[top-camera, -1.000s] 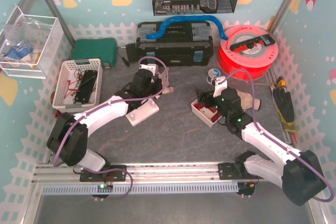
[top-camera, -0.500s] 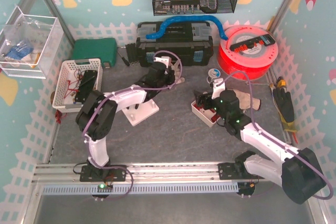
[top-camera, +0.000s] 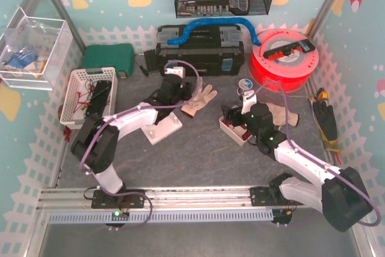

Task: Install the large spring

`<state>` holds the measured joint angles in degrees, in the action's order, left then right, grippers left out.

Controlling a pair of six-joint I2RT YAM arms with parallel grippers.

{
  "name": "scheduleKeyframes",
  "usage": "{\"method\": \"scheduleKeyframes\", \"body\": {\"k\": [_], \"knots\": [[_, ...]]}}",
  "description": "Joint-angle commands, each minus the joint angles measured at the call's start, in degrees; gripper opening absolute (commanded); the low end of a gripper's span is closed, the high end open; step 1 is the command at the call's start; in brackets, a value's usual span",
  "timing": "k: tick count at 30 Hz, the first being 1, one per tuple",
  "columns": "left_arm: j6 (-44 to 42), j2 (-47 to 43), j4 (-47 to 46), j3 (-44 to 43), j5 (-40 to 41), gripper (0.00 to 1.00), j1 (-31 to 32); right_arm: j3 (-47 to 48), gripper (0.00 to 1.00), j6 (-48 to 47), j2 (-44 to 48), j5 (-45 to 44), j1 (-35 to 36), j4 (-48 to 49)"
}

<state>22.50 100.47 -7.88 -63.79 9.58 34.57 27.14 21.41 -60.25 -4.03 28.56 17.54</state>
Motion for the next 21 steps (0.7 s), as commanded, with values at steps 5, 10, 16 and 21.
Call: {"method": "scheduleKeyframes", "body": {"k": [5, 10, 16, 21], "knots": [[5.24, -12.66, 5.29, 13.43, -1.92, 0.38, -7.35, 0.26, 0.98, -0.23, 0.07, -0.42, 0.43, 0.96], [6.25, -17.47, 7.79, 18.08, -5.32, 0.34, -12.03, 0.25, 0.98, -0.23, -0.13, -1.10, 0.49, 0.86], [5.98, -19.15, 13.38, 19.90, -5.30, 0.37, -12.62, 0.29, 0.98, -0.45, -0.40, -1.91, 0.55, 0.78], [6.15, -18.19, 16.63, 20.30, -8.37, 0.40, -12.78, 0.20, 0.98, -0.58, -0.35, -2.69, 0.59, 0.68]]}}
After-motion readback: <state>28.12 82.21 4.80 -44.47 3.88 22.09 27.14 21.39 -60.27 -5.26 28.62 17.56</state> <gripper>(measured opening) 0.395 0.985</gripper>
